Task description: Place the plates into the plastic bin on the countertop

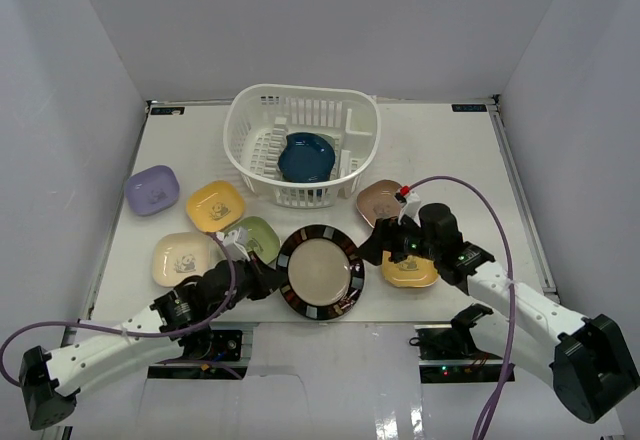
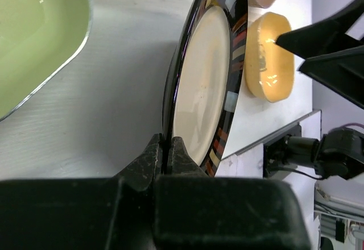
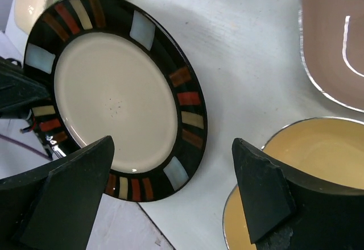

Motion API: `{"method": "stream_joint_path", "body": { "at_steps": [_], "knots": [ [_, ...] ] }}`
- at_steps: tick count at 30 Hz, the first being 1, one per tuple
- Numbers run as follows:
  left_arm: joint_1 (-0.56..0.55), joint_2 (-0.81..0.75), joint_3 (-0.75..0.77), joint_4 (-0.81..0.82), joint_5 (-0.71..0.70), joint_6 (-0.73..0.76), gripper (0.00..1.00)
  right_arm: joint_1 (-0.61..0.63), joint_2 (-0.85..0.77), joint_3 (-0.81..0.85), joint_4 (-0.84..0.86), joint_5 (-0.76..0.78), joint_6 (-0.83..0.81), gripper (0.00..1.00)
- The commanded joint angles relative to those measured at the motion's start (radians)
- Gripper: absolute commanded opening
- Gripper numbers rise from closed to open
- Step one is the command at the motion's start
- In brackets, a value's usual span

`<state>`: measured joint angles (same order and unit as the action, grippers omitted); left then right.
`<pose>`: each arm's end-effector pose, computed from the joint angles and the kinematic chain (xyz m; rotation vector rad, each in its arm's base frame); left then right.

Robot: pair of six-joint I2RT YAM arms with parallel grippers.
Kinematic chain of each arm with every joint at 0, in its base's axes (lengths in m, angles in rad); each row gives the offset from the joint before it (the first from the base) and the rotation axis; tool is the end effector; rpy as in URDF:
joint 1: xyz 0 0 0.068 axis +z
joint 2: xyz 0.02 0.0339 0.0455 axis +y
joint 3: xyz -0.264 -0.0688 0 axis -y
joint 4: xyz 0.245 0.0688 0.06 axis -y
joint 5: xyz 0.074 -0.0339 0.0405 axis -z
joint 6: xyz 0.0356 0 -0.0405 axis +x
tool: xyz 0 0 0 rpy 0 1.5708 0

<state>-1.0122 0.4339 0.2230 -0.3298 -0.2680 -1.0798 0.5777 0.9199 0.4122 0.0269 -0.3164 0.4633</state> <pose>0.0745 -0.1014 0.1761 -0.2464 2.2322 -0.9456 0.1606 0.1179 0.2070 -0.3319 2.1438 0.9499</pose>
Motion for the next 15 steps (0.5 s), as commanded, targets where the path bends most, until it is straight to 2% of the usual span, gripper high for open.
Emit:
{"method": "stream_joint_path", "body": {
  "at_steps": [1, 9, 11, 13, 14, 15],
  "knots": [
    [-0.005, -0.058, 0.139, 0.147, 0.042, 0.038, 0.00, -0.004, 0.011, 0.017, 0.076, -0.110, -0.028, 0.90],
    [-0.005, -0.047, 0.177, 0.239, 0.139, 0.089, 0.00, -0.004, 0.080, -0.015, 0.140, -0.215, 0.000, 0.91],
    [-0.005, -0.038, 0.193, 0.245, 0.144, 0.103, 0.00, -0.004, 0.068, -0.026, 0.192, -0.259, 0.017, 0.99],
    [-0.005, -0.015, 0.216, 0.233, 0.139, 0.119, 0.00, -0.004, 0.039, -0.032, 0.224, -0.289, 0.041, 0.75],
    [-0.006, -0.008, 0.223, 0.226, 0.133, 0.124, 0.00, -0.006, 0.030, -0.026, 0.225, -0.297, 0.047, 0.46],
    [-0.005, -0.001, 0.233, 0.216, 0.121, 0.130, 0.00, -0.007, 0.022, -0.021, 0.225, -0.302, 0.052, 0.34]
  ]
}}
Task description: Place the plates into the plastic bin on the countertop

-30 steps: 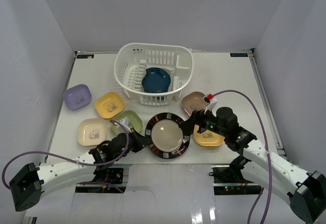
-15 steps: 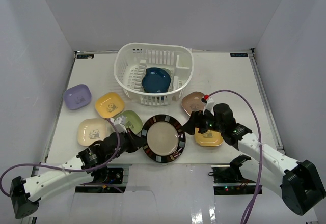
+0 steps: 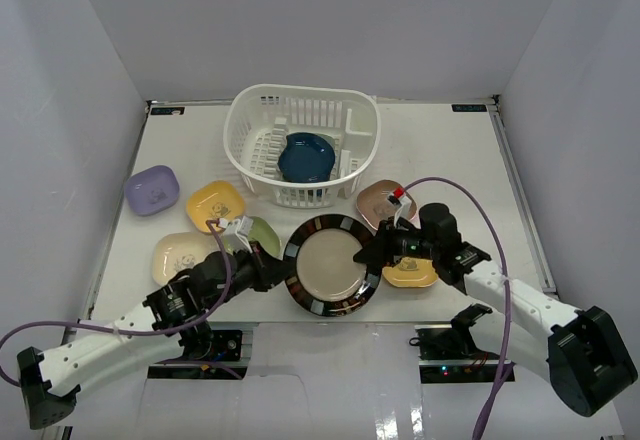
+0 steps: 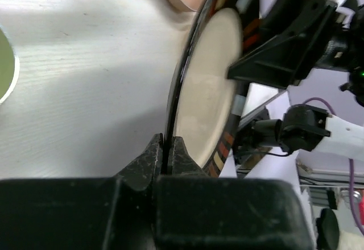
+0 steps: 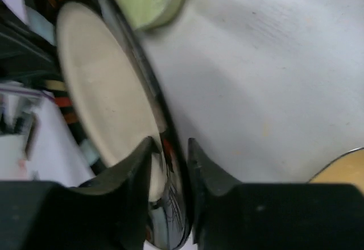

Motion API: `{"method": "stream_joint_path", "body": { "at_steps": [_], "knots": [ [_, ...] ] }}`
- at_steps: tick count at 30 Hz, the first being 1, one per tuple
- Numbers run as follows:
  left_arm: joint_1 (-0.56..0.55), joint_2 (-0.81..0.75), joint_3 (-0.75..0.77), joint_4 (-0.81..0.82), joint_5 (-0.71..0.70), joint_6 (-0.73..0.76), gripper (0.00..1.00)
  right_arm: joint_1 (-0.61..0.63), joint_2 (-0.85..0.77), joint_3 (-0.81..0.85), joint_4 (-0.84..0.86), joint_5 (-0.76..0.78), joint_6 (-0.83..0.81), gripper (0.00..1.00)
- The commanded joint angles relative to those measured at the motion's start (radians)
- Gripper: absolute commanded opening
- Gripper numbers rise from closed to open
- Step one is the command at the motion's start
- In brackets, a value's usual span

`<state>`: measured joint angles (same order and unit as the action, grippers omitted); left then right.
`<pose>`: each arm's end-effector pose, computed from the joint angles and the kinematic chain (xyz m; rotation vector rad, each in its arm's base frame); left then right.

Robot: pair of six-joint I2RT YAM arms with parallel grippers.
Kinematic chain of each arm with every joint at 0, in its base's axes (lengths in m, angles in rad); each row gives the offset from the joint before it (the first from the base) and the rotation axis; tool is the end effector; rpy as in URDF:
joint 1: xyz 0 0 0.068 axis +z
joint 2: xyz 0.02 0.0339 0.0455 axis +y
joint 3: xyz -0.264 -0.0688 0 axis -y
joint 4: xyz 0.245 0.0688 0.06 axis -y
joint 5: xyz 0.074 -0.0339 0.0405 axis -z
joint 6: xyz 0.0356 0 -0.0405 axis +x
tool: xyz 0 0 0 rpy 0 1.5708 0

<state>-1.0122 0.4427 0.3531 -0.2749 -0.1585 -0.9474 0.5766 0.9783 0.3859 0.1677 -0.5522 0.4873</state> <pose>0.0752 -0.1097 0.2255 -0.0469 2.1097 -1.1119 0.1611 0.1271 0.2025 -0.4798 2.0916 1.2064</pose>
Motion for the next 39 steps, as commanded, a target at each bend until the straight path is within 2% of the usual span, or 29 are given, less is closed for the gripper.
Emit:
{"method": "stream_joint_path", "body": {
  "at_steps": [1, 2, 3, 4, 9, 11, 12, 13, 15, 16, 20, 24, 31, 35, 38, 39],
  "knots": [
    [-0.006, 0.004, 0.113, 0.126, -0.025, 0.004, 0.09, -0.007, -0.053, 0.010, 0.084, -0.072, 0.042, 0.24],
    [-0.005, 0.011, 0.141, 0.100, -0.051, 0.012, 0.14, -0.011, -0.059, 0.016, 0.084, -0.080, 0.051, 0.09],
    [-0.006, 0.016, 0.155, 0.080, -0.076, 0.018, 0.20, -0.011, -0.069, 0.025, 0.085, -0.086, 0.059, 0.08],
    [-0.005, 0.030, 0.168, 0.033, -0.099, 0.024, 0.32, -0.014, -0.084, 0.030, 0.090, -0.089, 0.083, 0.08],
    [-0.005, 0.077, 0.266, -0.101, -0.242, 0.090, 0.55, -0.014, -0.093, 0.102, 0.147, -0.127, 0.169, 0.08],
    [-0.005, 0.106, 0.296, -0.167, -0.295, 0.087, 0.66, -0.014, -0.072, 0.197, 0.145, -0.106, 0.187, 0.08],
    [-0.005, 0.116, 0.320, -0.266, -0.381, 0.032, 0.70, -0.015, -0.061, 0.235, 0.145, -0.089, 0.192, 0.08],
    [-0.005, 0.126, 0.329, -0.379, -0.477, -0.064, 0.82, -0.015, -0.009, 0.317, 0.145, -0.056, 0.198, 0.08],
    [-0.006, 0.129, 0.326, -0.476, -0.550, -0.157, 0.94, -0.017, 0.017, 0.402, 0.145, -0.014, 0.206, 0.08],
    [-0.005, 0.126, 0.319, -0.519, -0.576, -0.203, 0.97, -0.017, 0.080, 0.447, 0.145, 0.000, 0.206, 0.08],
    [-0.005, 0.114, 0.287, -0.645, -0.627, -0.339, 0.98, -0.037, 0.265, 0.698, 0.147, 0.066, 0.209, 0.08],
    [-0.003, 0.114, 0.245, -0.766, -0.661, -0.461, 0.98, -0.061, 0.484, 0.881, 0.154, 0.103, 0.204, 0.08],
    [-0.002, 0.197, 0.178, -0.845, -0.651, -0.600, 0.98, -0.098, 0.784, 1.174, 0.099, 0.172, 0.198, 0.08],
    [0.003, 0.235, 0.190, -0.839, -0.648, -0.594, 0.98, -0.112, 0.931, 1.324, 0.031, 0.175, 0.195, 0.08],
    [0.015, 0.229, 0.169, -0.762, -0.635, -0.536, 0.98, -0.113, 1.039, 1.436, -0.042, 0.170, 0.165, 0.08],
    [0.024, 0.231, 0.152, -0.689, -0.598, -0.466, 0.98, -0.113, 1.068, 1.443, -0.057, 0.170, 0.159, 0.08]
  ]
}}
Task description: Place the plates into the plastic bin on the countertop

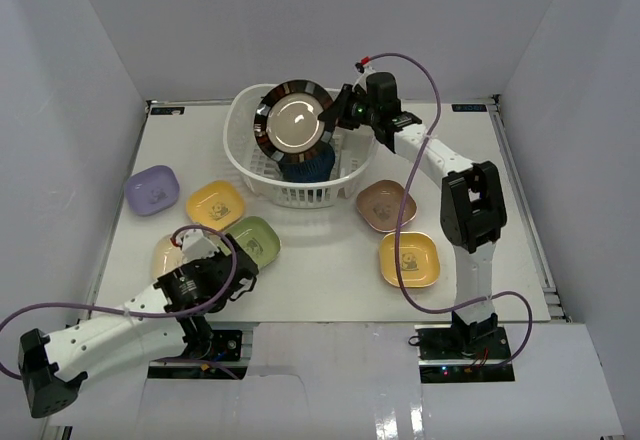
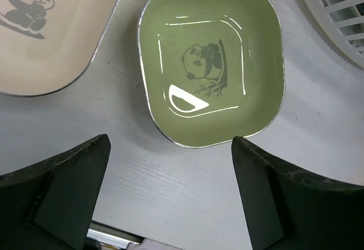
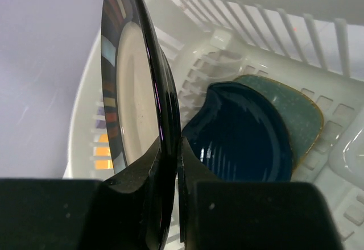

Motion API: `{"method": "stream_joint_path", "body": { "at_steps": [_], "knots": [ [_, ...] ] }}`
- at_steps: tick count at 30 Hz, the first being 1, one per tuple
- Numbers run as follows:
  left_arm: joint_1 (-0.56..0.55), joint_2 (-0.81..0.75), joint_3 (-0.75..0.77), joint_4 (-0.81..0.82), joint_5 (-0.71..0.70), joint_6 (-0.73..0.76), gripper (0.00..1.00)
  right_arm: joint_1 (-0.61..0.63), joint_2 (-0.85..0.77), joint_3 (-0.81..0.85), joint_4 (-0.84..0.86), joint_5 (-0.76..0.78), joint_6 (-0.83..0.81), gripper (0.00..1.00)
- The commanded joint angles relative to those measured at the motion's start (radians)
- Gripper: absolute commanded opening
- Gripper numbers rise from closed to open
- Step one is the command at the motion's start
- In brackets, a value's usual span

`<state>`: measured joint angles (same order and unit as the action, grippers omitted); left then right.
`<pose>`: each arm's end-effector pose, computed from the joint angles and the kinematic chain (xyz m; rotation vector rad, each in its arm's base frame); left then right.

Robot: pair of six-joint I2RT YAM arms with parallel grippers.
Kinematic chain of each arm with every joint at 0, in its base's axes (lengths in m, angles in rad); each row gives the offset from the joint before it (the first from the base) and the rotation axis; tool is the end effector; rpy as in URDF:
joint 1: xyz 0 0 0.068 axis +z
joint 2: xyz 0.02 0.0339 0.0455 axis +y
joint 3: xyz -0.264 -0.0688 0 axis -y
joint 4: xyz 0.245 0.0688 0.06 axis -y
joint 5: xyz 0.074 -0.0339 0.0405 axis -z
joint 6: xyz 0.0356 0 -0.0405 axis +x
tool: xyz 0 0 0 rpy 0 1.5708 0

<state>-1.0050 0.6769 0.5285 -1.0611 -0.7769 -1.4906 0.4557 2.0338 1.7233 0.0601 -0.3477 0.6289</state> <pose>0.0750 -0.0715 0.2090 -0.7188 2.1880 -0.0994 0.4379 0.2281 0.3053 -0.0951 1.9418 1.0617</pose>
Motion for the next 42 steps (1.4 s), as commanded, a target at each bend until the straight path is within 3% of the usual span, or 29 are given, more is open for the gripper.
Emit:
{"method": "stream_joint_path", "body": {
  "at_steps": [1, 4, 9, 12, 13, 16, 17, 20, 23, 30, 33, 35, 37, 42],
  "knots": [
    [0.047, 0.000, -0.033, 0.127, 0.042, 0.104, 0.98, 0.009, 0.020, 0.098, 0.046, -0.028, 0.012, 0.08],
    [0.121, 0.039, -0.070, 0.231, 0.131, 0.211, 0.98, 0.008, 0.045, 0.076, 0.034, -0.019, -0.004, 0.08],
    [0.333, 0.052, -0.094, 0.418, 0.264, 0.383, 0.98, 0.012, 0.086, 0.078, 0.000, -0.007, -0.035, 0.13],
    [0.430, 0.095, -0.105, 0.495, 0.330, 0.443, 0.98, 0.021, 0.092, 0.085, -0.034, 0.018, -0.061, 0.32],
    [0.462, 0.127, -0.110, 0.515, 0.343, 0.455, 0.98, 0.029, 0.089, 0.085, -0.042, 0.027, -0.081, 0.48],
    [0.494, 0.183, -0.120, 0.582, 0.373, 0.484, 0.97, 0.041, 0.062, 0.085, -0.059, 0.062, -0.126, 0.70],
    [0.496, 0.194, -0.119, 0.602, 0.376, 0.489, 0.86, 0.043, 0.052, 0.084, -0.090, 0.068, -0.139, 0.74],
    [0.496, 0.213, -0.116, 0.610, 0.381, 0.494, 0.70, 0.049, -0.030, 0.064, -0.109, 0.087, -0.193, 0.89],
    [0.497, 0.208, -0.128, 0.607, 0.377, 0.500, 0.63, 0.047, -0.137, -0.022, -0.103, 0.090, -0.234, 0.96],
    [0.496, 0.248, -0.183, 0.625, 0.389, 0.500, 0.51, 0.051, -0.490, -0.499, 0.021, 0.125, -0.278, 0.97],
    [0.499, 0.262, -0.194, 0.638, 0.407, 0.504, 0.31, 0.057, -0.638, -0.717, 0.053, 0.141, -0.281, 0.96],
    [0.499, 0.247, -0.183, 0.638, 0.422, 0.523, 0.11, 0.063, -0.743, -0.857, 0.038, 0.159, -0.288, 0.93],
    [0.497, 0.207, -0.168, 0.633, 0.447, 0.544, 0.00, 0.077, -0.817, -0.948, 0.002, 0.191, -0.304, 0.81],
    [0.491, 0.075, -0.066, 0.584, 0.554, 0.644, 0.00, 0.090, -1.061, -1.169, -0.164, 0.297, -0.327, 0.73]
  ]
}}
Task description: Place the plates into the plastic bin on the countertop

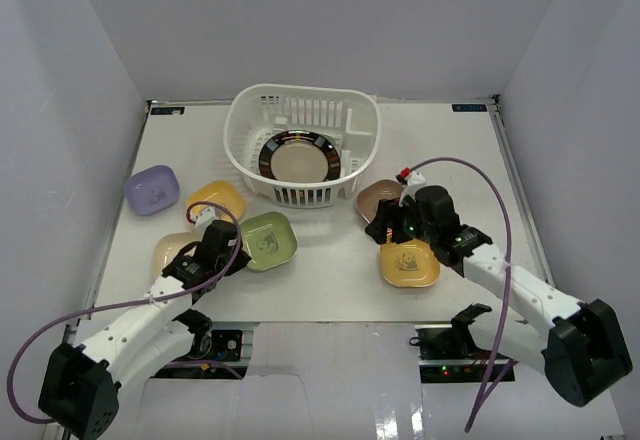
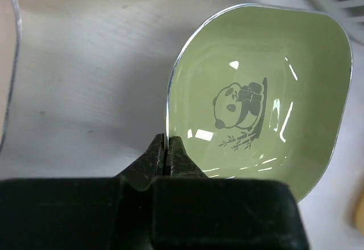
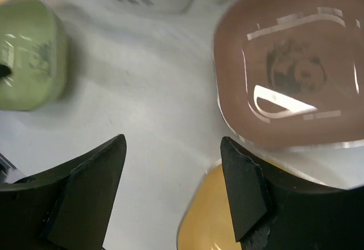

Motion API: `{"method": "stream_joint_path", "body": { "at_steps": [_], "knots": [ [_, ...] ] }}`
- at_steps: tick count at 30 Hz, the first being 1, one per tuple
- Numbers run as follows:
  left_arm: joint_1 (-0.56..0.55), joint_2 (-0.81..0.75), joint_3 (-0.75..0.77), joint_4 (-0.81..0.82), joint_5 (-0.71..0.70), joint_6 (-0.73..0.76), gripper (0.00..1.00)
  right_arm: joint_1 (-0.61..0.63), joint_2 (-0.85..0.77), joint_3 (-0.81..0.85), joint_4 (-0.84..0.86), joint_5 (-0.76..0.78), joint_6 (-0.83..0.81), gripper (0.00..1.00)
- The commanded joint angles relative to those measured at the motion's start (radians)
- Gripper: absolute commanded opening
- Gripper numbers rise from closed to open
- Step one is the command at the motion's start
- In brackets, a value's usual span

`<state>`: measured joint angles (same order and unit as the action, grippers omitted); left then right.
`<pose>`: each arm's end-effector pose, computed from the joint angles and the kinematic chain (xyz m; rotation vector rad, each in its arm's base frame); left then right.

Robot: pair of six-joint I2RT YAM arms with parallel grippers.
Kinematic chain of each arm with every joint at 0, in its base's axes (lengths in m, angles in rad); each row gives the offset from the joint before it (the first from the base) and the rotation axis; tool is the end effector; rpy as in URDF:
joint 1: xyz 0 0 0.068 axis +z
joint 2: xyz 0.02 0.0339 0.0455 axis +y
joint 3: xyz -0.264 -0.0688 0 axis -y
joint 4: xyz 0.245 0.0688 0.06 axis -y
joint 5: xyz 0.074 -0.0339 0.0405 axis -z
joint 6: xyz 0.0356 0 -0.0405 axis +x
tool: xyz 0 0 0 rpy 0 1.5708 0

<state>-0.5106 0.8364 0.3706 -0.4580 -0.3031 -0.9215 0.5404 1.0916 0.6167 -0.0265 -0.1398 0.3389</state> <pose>0.1396 -0.0660 0.1669 -0.6227 2.3731 -0.2569 0.2027 0.1274 0.2366 -0.3031 2.1175 0.6742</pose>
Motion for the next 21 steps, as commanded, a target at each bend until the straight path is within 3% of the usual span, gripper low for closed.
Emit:
{"method": "stream_joint_path", "body": {
  "at_steps": [1, 6, 10, 15, 21],
  "knots": [
    [-0.005, -0.108, 0.117, -0.031, 0.097, 0.085, 0.00, 0.007, -0.151, -0.081, -0.102, 0.117, -0.038, 0.73],
    [-0.008, -0.169, 0.336, -0.091, 0.183, 0.150, 0.00, 0.015, -0.225, -0.176, -0.170, 0.097, -0.015, 0.73],
    [-0.008, -0.048, 0.555, -0.059, 0.209, 0.193, 0.00, 0.049, -0.165, -0.186, -0.156, 0.088, -0.029, 0.73],
    [-0.006, 0.339, 0.864, -0.022, 0.213, 0.275, 0.00, 0.073, -0.151, -0.169, -0.153, 0.120, -0.029, 0.63],
    [-0.006, 0.687, 1.073, -0.030, 0.139, 0.349, 0.00, 0.127, -0.110, -0.152, -0.188, 0.184, -0.037, 0.63]
  ]
}}
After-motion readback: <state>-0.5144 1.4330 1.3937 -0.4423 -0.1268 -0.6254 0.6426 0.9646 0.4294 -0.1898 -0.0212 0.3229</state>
